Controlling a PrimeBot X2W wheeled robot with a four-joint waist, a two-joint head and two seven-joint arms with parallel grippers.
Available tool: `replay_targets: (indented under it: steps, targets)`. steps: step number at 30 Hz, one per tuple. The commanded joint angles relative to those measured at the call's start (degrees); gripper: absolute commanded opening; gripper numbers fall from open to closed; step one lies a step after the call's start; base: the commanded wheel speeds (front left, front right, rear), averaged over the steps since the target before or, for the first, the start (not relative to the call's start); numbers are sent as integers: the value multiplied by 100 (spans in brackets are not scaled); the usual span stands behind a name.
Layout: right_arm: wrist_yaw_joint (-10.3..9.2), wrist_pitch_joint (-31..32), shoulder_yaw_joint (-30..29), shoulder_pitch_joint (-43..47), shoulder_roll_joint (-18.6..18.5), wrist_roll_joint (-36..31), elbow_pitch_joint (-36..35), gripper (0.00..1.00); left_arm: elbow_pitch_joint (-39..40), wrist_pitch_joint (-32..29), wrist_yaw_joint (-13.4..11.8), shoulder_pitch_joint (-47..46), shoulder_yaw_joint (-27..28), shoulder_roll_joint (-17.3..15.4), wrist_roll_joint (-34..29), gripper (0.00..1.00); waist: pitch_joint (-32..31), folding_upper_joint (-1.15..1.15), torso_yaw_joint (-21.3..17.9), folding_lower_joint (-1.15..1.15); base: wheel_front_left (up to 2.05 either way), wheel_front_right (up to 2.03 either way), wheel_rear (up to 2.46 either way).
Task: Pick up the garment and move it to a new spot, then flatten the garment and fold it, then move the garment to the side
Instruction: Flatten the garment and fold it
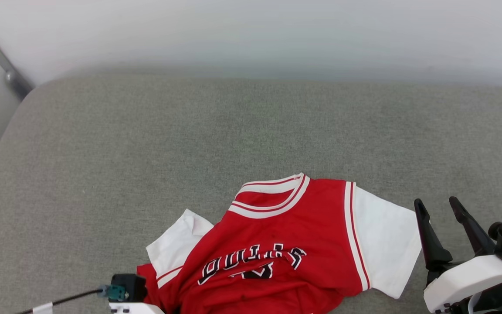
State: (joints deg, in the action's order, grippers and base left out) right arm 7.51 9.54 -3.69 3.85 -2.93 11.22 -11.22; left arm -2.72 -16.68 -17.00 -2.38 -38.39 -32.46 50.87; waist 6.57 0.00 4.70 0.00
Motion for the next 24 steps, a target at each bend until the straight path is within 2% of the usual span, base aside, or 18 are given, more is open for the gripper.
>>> replay_targets:
  steps: [1, 3, 7, 14, 18, 23, 24]
  targets:
    - [-4, 18, 23, -2, 9, -37, -27, 100, -88, 186, -79, 205, 61, 195, 107, 100, -113, 0, -16, 0, 0, 0, 0]
    - [-4, 31, 42, 56, 9, -35, -25, 100, -73, 444, -147, 320, 198, 336, 201, 100, -234, 0, -34, 0, 0, 0, 0]
    - [-4, 58, 37, 150, 9, -4, -47, 100, 139, 791, -274, 380, 380, 318, 114, 100, -415, 0, -42, 0, 0, 0, 0]
    - [-4, 86, 26, 220, 10, 33, -82, 100, 788, 767, -400, 23, 670, -296, -173, 100, -558, 0, -55, 0, 0, 0, 0]
    - [-4, 58, 55, 177, 10, 52, -89, 100, 871, 452, -173, -470, 672, -569, -251, 100, -498, 0, -87, 0, 0, 0, 0]
    - [-4, 11, 77, 21, 10, 72, -26, 100, 295, -117, 448, -1046, 622, -608, 132, 100, -293, 0, -248, 0, 0, 0, 0]
    - [-4, -8, 68, -39, 9, 85, 3, 100, 20, -378, 659, -1243, 506, -631, 197, 100, -174, 0, -317, 0, 0, 0, 0]
